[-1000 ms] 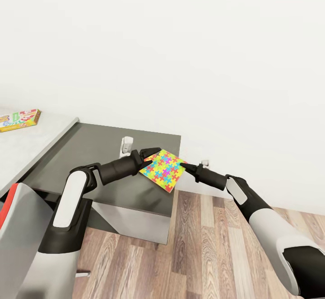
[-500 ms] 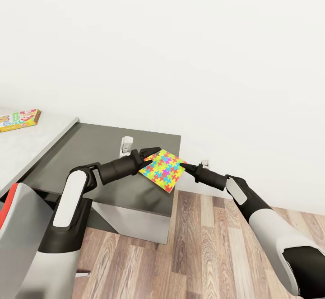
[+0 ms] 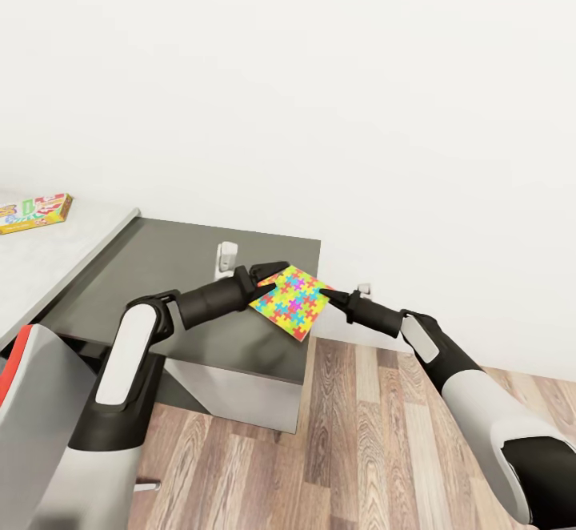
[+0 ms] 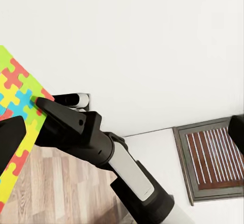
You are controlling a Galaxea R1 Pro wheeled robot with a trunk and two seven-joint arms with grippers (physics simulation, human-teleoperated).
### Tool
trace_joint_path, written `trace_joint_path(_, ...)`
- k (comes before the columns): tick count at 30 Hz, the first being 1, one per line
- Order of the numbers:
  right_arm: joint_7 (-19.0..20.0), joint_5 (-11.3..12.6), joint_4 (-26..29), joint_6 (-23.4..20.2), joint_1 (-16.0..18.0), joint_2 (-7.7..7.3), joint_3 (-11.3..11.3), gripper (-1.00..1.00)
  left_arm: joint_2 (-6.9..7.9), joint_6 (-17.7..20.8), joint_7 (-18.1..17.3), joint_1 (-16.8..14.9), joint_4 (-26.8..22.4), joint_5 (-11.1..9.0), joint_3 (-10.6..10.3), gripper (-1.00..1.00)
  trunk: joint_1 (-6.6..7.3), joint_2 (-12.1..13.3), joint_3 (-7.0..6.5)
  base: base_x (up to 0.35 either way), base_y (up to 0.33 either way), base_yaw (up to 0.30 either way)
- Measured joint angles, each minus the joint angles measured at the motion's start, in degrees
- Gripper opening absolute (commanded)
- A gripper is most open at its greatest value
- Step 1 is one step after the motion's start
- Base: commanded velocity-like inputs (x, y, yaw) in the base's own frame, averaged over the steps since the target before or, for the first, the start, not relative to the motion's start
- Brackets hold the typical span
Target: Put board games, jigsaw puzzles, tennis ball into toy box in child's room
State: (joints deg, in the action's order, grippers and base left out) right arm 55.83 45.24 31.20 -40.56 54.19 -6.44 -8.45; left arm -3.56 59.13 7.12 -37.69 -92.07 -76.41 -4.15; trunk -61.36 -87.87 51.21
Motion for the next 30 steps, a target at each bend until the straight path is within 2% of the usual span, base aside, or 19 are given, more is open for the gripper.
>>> trace_joint_path(4, 0.01, 0.02, 0.00, -0.05, 0.00, -0.14, 0.07, -1.00, 0.41, -0.06, -2.68, 0.22, -0.01, -0.11, -0.79, 1.00, 0.00, 0.00, 0.00, 0.000, 0.000, 0.000)
trace_joint_path(20, -0.29, 0.28, 0.03, -0.50, -0.01, -0.23, 0.20, -1.00, 0.87, -0.31, -5.90, 2.33, -0.02, -0.31, -1.15, 1.00, 0.00, 0.00, 0.00, 0.000, 0.000, 0.000)
trace_joint_path(28, -0.59, 0.05, -0.01, -0.46, -0.05, -0.02, 0.03, -1.00, 0.82, -0.18, -6.54, 2.52, -0.02, 0.06, -1.59, 1.00, 1.75, 3.19, -1.43, 0.000, 0.000, 0.000)
trace_joint_path(30, -0.56, -0.01, 0.11, -0.38, -0.06, 0.02, -0.06, -1.00, 0.87, -0.09, -6.66, 2.46, -0.02, 0.13, -2.46, 1.00, 2.19, 4.00, -1.79, 0.000, 0.000, 0.000)
